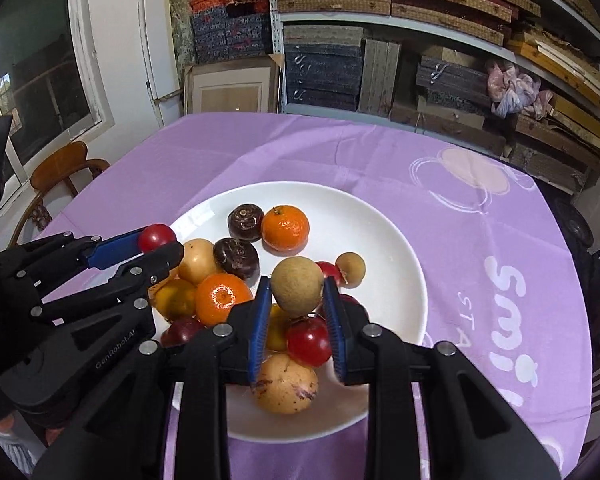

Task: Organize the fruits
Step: 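Carry the tomato and small brown fruit onto the plate and open both tools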

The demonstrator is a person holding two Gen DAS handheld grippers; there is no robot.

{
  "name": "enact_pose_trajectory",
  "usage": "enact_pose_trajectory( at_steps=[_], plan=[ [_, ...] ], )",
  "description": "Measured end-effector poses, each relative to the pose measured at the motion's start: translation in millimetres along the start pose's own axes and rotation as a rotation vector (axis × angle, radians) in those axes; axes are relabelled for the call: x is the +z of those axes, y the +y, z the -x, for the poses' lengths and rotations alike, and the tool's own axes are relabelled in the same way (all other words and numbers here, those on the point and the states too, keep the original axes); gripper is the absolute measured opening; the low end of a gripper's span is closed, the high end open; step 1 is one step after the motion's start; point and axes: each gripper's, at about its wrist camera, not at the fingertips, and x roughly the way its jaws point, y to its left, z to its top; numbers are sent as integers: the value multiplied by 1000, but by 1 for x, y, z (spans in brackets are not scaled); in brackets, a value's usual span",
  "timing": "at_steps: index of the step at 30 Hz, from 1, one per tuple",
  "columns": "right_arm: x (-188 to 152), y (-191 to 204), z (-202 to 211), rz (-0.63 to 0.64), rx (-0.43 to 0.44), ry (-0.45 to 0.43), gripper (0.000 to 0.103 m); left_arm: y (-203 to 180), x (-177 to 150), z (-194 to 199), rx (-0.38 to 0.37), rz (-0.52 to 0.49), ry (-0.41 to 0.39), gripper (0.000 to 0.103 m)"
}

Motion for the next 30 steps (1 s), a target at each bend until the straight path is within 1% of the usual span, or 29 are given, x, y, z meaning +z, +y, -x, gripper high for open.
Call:
enact_pose_trajectory(
  at_steps=[5, 13, 16, 18, 19, 21, 22, 24, 25, 30],
  plan=[
    [1, 4, -23, 25, -6, 11, 26, 4, -1, -20, -2, 2, 14, 26],
    [0, 6, -49, 61, -31, 49, 26, 1, 3, -33, 4, 0, 18, 27],
    [0, 7, -51, 72, -38, 52, 29, 0, 2, -34, 9, -5, 15, 27],
    [0, 6, -51, 71, -45, 49, 35, 0, 3, -34, 10, -7, 17, 28],
    [0, 5, -50, 67, -46, 45, 37, 1, 3, -33, 10, -3, 18, 28],
    [0, 3, -43, 61, -51, 31, 42, -1, 4, -31, 13, 2, 18, 32],
    [-1, 2, -39, 61, -53, 25, 42, 0, 3, -28, 17, 5, 11, 38],
    [-2, 3, -29, 66, -58, 12, 44, 1, 2, -20, 31, 7, -9, 44],
    [-2, 4, -23, 68, -60, 1, 45, 1, 2, -14, 36, 7, -19, 45],
    [-11, 11, 18, 68, -66, -66, 58, 5, -3, 18, 46, 1, -54, 46]
  ],
)
